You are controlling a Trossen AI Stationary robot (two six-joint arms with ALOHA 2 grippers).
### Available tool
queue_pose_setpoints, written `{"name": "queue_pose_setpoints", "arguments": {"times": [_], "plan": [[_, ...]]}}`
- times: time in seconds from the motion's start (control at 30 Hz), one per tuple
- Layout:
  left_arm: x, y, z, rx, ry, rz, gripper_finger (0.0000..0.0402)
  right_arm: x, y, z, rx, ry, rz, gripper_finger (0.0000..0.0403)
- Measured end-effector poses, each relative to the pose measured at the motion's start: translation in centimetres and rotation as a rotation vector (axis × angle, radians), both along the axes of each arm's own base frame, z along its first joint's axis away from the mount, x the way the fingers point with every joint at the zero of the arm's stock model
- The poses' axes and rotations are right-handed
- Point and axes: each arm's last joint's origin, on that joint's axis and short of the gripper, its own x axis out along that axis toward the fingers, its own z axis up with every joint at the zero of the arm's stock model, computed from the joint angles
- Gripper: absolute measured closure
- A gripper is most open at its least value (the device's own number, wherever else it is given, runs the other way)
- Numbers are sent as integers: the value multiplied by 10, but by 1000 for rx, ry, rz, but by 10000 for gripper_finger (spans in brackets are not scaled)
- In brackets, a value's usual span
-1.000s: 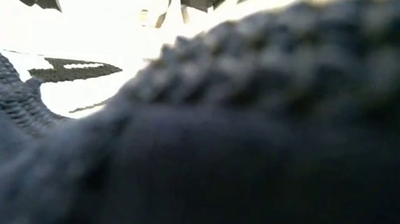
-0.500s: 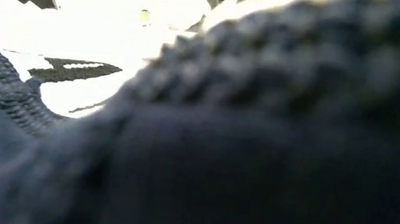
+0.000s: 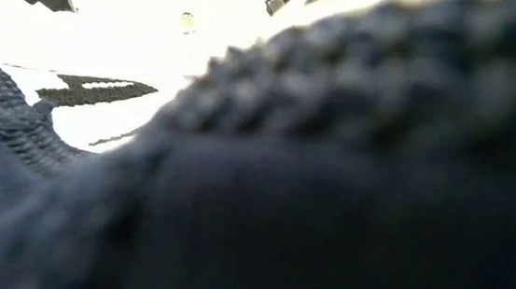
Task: Sort clothes
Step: Put the gray garment into the left white laundry organizer, then put the white sock into the right white laundry organizer
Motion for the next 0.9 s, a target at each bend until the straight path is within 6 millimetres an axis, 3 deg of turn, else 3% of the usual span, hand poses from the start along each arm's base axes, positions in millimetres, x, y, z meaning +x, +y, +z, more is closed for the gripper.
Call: {"name": "queue_pose_setpoints", "arguments": {"times": [0.63, 0.9], "plan": [[0, 0, 0, -2, -1, 2, 209, -5, 4, -8, 59, 95, -2, 215], [0, 0, 0, -7, -1, 6, 209, 3, 14, 21, 21, 25, 32, 186]]}}
